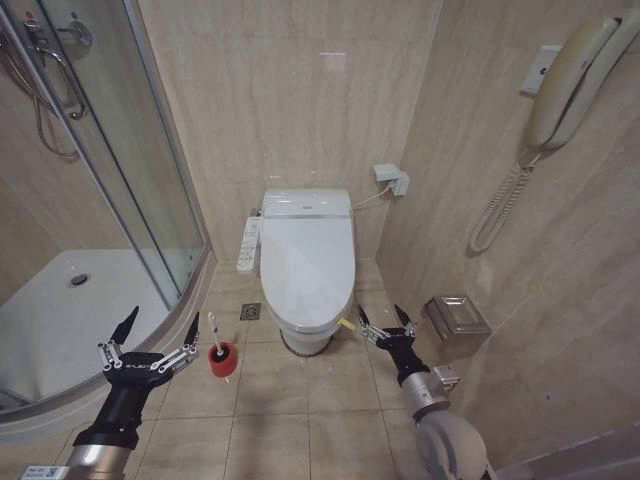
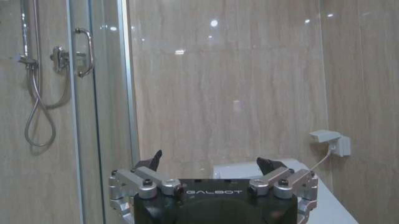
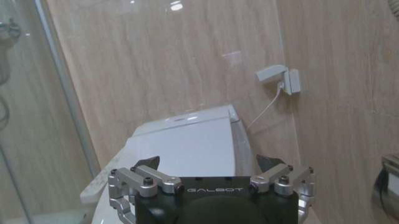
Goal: Open the toilet lid, clean the toilet bowl with a toilet brush, close the toilet lid, and flush.
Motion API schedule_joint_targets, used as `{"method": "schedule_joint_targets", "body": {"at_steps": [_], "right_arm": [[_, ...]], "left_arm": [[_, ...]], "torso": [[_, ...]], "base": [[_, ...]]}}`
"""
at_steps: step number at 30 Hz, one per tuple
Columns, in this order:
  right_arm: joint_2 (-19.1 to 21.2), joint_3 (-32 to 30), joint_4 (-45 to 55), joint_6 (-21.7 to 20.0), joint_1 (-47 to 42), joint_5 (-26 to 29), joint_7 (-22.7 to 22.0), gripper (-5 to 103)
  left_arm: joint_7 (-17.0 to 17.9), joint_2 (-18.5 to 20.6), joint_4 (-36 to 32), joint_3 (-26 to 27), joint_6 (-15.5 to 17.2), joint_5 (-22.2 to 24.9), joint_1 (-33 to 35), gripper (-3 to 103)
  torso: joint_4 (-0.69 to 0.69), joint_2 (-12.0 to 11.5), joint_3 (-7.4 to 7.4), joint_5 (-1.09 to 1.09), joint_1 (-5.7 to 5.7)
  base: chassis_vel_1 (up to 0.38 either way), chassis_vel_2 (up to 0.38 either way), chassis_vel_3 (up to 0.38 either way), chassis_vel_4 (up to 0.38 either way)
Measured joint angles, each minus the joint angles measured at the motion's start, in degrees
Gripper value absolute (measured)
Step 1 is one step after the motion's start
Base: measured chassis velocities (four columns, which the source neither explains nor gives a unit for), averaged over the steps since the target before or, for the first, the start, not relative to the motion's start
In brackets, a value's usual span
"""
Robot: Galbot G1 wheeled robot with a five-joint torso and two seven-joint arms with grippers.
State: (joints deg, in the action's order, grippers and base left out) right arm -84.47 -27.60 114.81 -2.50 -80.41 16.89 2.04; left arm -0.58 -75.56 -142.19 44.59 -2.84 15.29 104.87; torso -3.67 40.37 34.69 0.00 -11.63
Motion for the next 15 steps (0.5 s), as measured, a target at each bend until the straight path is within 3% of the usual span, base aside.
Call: {"method": "schedule_joint_targets", "body": {"at_steps": [15], "right_arm": [[-1.1, 0.4, -1.3, 1.8, 0.1, -0.7, 0.0, 100]], "left_arm": [[0.0, 0.0, 0.0, 0.0, 0.0, 0.0, 0.0, 100]], "torso": [[0.0, 0.0, 0.0, -0.01, 0.0]], "base": [[-0.096, 0.096, 0.11, -0.11]]}}
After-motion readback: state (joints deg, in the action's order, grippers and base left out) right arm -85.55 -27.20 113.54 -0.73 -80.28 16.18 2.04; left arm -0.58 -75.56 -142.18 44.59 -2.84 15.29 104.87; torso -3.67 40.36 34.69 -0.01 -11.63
